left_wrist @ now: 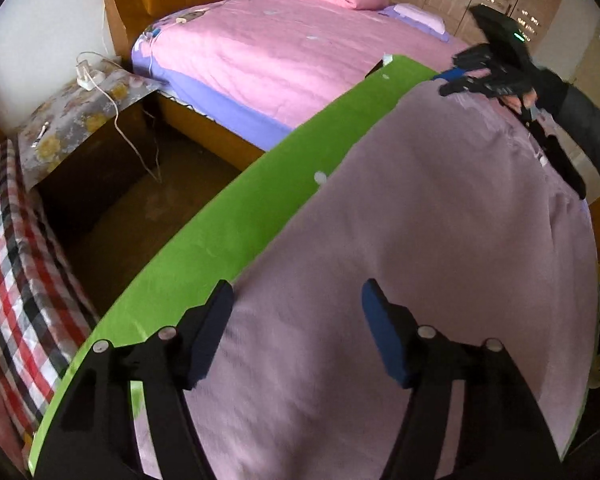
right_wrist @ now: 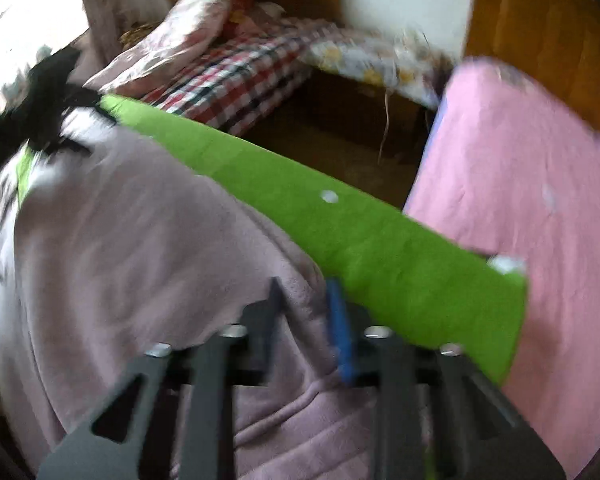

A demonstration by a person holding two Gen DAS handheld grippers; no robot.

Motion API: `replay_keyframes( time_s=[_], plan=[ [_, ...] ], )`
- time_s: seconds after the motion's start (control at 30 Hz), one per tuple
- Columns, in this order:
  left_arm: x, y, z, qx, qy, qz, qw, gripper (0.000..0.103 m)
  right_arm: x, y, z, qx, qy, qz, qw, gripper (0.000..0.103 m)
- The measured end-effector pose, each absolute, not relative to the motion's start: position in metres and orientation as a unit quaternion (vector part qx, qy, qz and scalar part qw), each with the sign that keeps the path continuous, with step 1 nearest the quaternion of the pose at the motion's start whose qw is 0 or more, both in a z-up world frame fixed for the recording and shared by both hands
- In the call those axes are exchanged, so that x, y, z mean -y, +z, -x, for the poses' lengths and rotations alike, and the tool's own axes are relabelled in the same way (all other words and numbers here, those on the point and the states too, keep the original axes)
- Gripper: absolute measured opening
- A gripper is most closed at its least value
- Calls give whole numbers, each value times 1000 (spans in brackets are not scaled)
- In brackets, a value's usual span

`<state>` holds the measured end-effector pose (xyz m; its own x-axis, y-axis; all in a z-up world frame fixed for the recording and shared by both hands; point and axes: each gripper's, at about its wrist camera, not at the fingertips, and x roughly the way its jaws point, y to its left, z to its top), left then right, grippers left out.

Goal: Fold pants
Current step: 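Pinch the waistband edge with the right tool while the left tool pinches the fabric beside it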

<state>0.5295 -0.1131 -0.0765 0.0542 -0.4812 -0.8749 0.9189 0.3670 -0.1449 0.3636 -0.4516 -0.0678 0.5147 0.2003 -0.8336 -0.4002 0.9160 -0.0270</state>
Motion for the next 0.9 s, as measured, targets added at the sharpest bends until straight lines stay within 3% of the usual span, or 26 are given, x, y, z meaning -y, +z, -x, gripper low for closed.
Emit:
replay_keyframes(
  time_s=[0.13,0.3,0.33,0.37,0.43,0.47,0.67,0.8,0.9],
  plan=[
    [119,-75,-537,-462,-513,-238,683,68,422,-34,-315,-380,138,169,899,17],
    [128,-81,-533,-471,-511,-255,673,73,411,-10,-276,-321,113,164,926,16],
    [127,-80,-532,-472,-510,-251,674,67,408,-10,-273,-320,109,168,926,16],
    [125,-79,-532,-474,-511,-241,675,46,407,-11,-271,-323,102,169,926,16],
    [120,-76,-529,-484,-512,-227,672,16,406,-15,-276,-333,88,159,925,16],
    [119,-71,-521,-470,-498,-249,685,11,405,-18,-279,-338,81,156,925,16],
    [110,-3,-460,-371,-422,-309,767,9,404,-7,-285,-340,29,126,931,16],
    [90,62,-354,-237,-355,-378,821,9,379,38,-211,-263,28,137,955,16],
    [70,78,-256,-152,-325,-419,834,9,363,51,-134,-221,32,144,964,16]
  ],
)
